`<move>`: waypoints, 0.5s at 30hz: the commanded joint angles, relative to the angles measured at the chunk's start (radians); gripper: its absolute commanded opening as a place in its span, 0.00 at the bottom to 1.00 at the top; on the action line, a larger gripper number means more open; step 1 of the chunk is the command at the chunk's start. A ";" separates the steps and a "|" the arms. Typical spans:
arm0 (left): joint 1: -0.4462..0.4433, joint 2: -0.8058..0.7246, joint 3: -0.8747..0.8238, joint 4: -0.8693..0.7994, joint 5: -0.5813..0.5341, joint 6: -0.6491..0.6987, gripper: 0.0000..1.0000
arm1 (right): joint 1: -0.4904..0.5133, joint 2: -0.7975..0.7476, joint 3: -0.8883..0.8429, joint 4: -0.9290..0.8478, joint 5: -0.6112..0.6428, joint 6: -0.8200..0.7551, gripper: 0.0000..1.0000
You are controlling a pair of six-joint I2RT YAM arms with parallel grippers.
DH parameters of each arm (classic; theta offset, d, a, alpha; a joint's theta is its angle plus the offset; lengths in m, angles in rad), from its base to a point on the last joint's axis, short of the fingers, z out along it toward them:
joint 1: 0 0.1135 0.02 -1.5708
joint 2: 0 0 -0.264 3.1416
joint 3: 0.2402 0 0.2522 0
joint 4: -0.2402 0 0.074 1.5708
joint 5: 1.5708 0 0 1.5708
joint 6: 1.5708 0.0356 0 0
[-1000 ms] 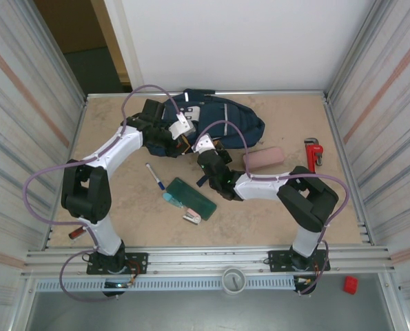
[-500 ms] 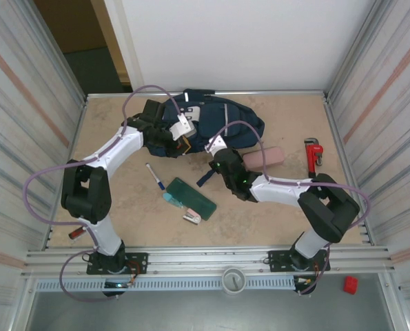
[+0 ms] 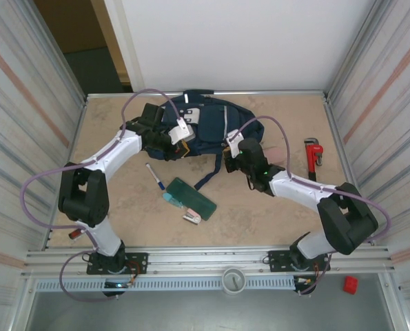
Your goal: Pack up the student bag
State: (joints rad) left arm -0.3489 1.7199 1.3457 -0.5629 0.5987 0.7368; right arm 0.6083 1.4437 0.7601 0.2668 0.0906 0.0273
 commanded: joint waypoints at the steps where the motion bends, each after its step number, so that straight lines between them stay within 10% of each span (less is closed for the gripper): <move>1: 0.004 -0.079 -0.002 0.028 0.071 0.019 0.00 | -0.049 -0.038 -0.018 -0.065 -0.115 0.084 0.00; 15: 0.042 -0.061 -0.070 0.083 -0.168 0.064 0.00 | -0.291 -0.079 -0.041 -0.162 -0.453 0.258 0.00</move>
State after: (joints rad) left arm -0.3405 1.7142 1.2873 -0.5190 0.5320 0.7677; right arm 0.3439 1.3979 0.7315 0.1444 -0.3042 0.2104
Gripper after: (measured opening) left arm 0.050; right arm 0.045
